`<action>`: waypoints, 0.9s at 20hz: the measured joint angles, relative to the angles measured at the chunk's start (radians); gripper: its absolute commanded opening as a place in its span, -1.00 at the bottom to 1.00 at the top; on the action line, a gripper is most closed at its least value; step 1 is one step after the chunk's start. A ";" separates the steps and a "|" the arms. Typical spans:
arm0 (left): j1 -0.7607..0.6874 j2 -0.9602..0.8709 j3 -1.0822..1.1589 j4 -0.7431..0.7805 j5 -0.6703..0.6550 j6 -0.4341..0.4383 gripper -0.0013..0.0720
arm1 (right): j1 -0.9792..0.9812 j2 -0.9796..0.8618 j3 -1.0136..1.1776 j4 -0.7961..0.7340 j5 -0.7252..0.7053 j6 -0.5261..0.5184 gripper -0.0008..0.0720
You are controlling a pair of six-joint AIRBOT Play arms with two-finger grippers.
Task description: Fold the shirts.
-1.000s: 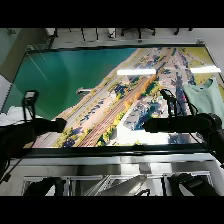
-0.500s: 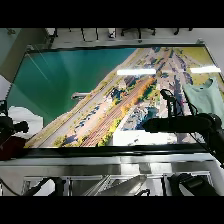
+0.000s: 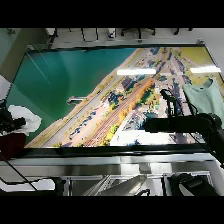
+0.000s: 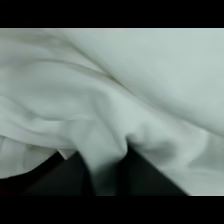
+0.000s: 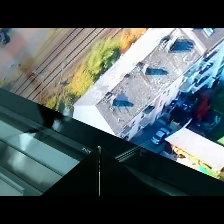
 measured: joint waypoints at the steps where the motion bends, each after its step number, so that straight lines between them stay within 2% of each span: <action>1: -0.006 -0.019 0.024 0.000 0.012 0.000 -0.91 | 0.000 0.000 0.000 0.000 0.000 0.000 -0.92; 5: -0.051 -0.042 0.140 -0.001 0.109 -0.001 -0.91 | 0.000 0.000 0.000 0.000 0.000 0.000 -0.92; 9: -0.185 0.057 0.297 -0.092 0.201 0.001 -0.91 | 0.000 0.000 0.000 0.000 0.000 0.000 -0.92; 14: -0.514 0.245 0.481 -0.306 0.264 0.018 -0.91 | 0.000 0.000 0.000 0.000 0.002 0.000 -0.92; 18: -0.806 0.312 0.475 -0.361 0.287 -0.015 -0.91 | 0.000 0.000 0.000 0.000 0.006 0.000 -0.92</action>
